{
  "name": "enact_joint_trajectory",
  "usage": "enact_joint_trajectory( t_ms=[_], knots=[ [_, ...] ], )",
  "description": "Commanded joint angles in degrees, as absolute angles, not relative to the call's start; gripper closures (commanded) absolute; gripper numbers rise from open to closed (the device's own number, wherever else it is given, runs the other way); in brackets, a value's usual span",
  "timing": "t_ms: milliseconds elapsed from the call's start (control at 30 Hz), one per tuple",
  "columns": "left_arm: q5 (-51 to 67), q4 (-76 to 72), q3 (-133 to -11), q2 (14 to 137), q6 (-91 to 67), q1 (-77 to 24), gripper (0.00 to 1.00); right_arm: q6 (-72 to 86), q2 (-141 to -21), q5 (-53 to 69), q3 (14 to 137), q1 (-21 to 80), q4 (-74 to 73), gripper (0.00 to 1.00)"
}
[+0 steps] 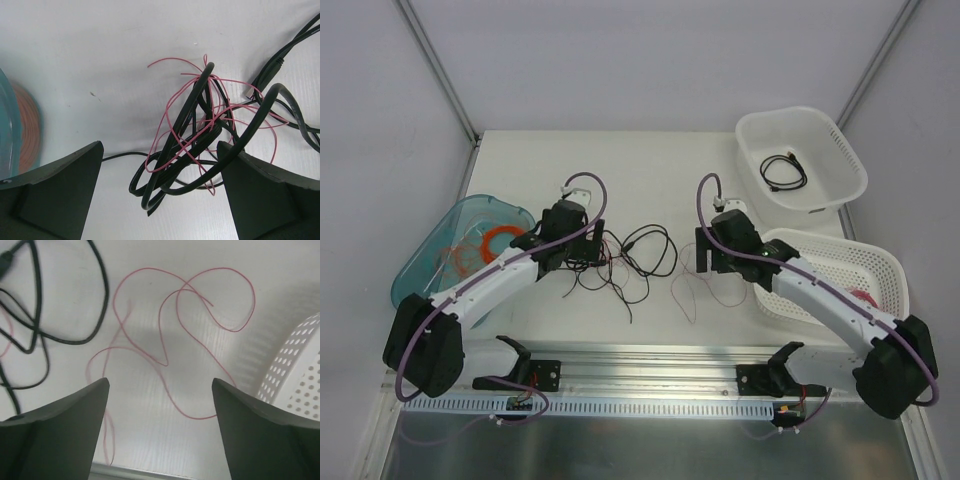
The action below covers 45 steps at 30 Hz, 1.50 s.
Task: Untangle the cables
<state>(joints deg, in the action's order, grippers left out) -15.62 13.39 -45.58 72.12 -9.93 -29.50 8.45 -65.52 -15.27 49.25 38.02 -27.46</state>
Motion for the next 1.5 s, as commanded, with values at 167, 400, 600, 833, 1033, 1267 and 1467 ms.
enact_joint_trajectory(
  t_ms=[167, 400, 600, 833, 1033, 1267, 1467],
  knots=[
    [-17.23, 14.06, -46.76, 66.89, -10.37, -28.74, 0.02, 10.10, -82.15, -17.41, 53.96, 36.56, -23.65, 0.02],
    [-17.58, 14.06, -46.49, 64.95, -9.93, -28.65, 0.02, 10.55, -91.57, -16.00, 55.90, 35.33, -21.80, 0.06],
    [-16.96, 14.06, -46.58, 64.69, -9.84, -28.39, 0.02, 9.59, -93.78, -9.33, 56.08, 33.92, -22.15, 0.16],
    [-16.52, 14.06, -46.67, 64.69, -9.84, -28.21, 0.02, 7.82, -94.57, -5.71, 55.46, 33.92, -23.73, 0.49],
    [-16.52, 14.06, -46.67, 64.69, -9.93, -28.12, 0.02, 7.12, -90.28, -6.59, 55.11, 33.84, -25.75, 0.99],
    [-16.61, 14.15, -46.58, 64.51, -9.76, -28.04, 0.02, 3.17, -76.66, -9.57, 61.85, 33.84, -34.70, 0.99],
    [-16.70, 14.15, -46.58, 64.42, -9.76, -27.95, 0.02, -2.02, -68.12, -17.65, 82.20, 33.75, -50.50, 0.99]
  ],
)
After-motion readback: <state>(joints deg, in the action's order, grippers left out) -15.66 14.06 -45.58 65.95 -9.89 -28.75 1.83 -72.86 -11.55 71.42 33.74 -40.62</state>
